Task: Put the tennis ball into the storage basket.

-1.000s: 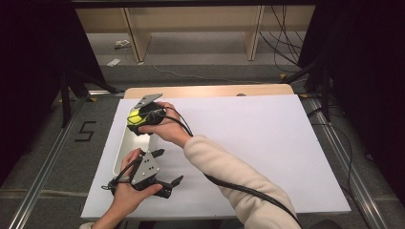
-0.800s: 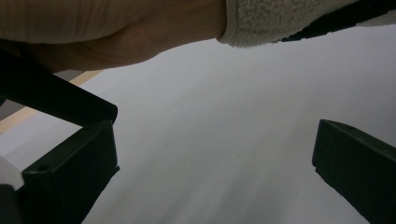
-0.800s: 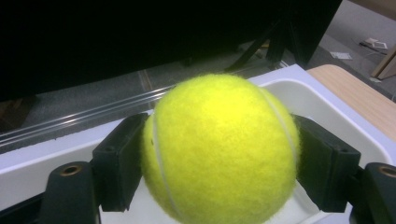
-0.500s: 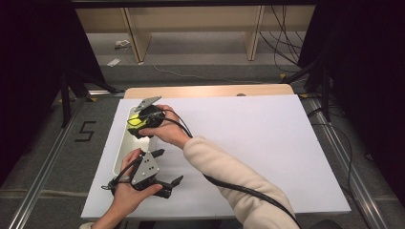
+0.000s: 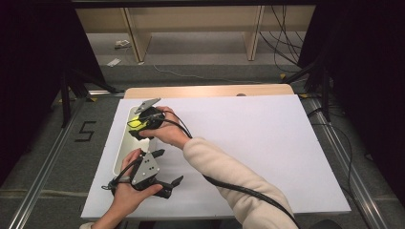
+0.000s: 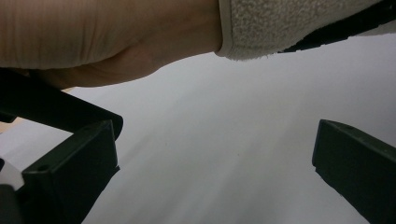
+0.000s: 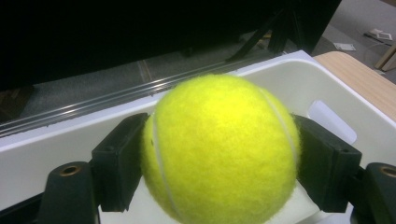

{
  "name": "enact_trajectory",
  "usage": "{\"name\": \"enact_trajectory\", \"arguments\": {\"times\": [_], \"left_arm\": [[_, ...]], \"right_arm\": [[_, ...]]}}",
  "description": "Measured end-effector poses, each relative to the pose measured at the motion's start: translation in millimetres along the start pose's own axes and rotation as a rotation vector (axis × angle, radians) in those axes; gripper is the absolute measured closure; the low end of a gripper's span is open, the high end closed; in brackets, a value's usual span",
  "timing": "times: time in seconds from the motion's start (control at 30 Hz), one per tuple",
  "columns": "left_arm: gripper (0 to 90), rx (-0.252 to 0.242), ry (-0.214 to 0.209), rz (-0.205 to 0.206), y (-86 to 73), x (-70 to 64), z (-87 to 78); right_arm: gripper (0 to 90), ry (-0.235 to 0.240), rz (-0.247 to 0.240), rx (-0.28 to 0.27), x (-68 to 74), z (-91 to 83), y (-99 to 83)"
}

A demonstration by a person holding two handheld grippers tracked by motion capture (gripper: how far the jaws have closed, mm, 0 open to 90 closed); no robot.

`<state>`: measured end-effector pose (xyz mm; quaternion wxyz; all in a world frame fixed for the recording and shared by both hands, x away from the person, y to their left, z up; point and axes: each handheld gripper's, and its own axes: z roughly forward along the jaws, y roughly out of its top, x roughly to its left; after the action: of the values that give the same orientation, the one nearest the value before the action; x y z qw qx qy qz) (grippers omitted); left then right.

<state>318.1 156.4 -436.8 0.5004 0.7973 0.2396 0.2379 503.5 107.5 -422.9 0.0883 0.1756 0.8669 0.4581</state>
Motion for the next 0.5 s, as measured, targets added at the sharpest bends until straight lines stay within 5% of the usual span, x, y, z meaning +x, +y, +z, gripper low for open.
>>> {"name": "enact_trajectory", "arguments": {"times": [0.5], "left_arm": [[0.0,0.0,-0.002,-0.001,0.0,-0.2,0.1]], "right_arm": [[20.6,-0.013,-0.007,0.015,0.5,3.1,-4.0]]}}
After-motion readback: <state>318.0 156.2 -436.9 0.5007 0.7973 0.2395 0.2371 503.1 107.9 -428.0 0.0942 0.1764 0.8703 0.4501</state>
